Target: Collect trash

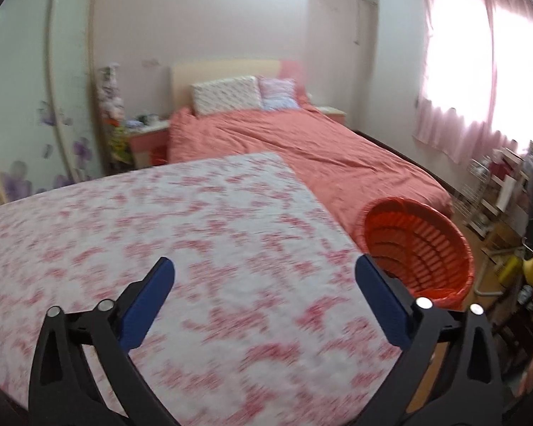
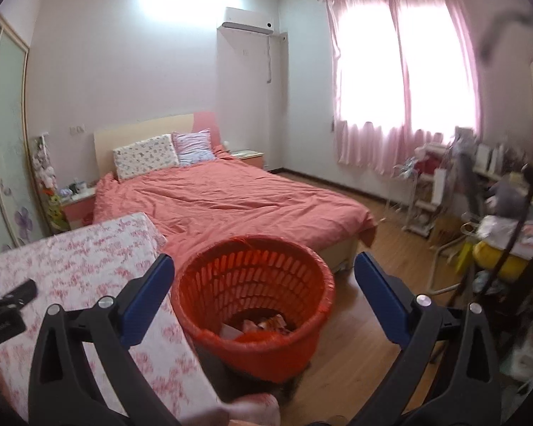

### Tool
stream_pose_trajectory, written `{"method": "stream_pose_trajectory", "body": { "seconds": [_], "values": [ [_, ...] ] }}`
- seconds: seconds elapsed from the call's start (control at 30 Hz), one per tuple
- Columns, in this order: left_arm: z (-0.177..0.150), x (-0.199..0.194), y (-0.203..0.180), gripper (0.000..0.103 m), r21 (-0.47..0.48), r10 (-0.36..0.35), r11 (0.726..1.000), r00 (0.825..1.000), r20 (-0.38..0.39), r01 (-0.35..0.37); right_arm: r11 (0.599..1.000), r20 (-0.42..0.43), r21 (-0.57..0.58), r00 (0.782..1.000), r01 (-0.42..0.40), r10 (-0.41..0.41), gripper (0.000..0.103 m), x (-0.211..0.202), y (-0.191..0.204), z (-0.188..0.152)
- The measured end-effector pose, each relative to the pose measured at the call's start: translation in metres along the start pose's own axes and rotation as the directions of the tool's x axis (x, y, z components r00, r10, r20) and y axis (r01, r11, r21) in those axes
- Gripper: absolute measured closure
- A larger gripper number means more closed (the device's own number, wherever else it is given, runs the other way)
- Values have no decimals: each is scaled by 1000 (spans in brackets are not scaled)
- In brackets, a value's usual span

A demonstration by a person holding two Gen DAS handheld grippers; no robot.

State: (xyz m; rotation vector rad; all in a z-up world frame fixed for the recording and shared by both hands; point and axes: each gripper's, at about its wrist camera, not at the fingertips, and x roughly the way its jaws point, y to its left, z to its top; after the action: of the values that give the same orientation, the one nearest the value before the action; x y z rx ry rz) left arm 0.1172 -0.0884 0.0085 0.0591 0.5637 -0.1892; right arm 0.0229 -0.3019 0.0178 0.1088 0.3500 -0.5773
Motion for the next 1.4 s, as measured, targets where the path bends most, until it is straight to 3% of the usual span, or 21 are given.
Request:
{"method": "stream_pose_trajectory", "body": {
  "seconds": [0.17,0.3,0.5,0.83,1.4],
  "values": [
    [-25,-32,18,2,-29,99,995,994,37,-98,998,34,-51,999,29,-27,4,-46,18,-18],
    [-44,-52,32,2,-69,126,990,991,45,-123,999,45,-31,998,43,-42,4,-76,22,-35],
    [-65,-75,43,2,-99,176,980,983,46,-171,999,-62,-16,998,28,-29,4,-101,31,-56],
    [-88,-94,57,2,-120,165,980,986,28,-161,999,-126,-38,991,30,-34,4,-117,42,-71],
    [-85,-111,50,2,-108,170,981,983,73,-162,999,-142,-35,990,15,-20,4,-121,41,-68]
  ]
}}
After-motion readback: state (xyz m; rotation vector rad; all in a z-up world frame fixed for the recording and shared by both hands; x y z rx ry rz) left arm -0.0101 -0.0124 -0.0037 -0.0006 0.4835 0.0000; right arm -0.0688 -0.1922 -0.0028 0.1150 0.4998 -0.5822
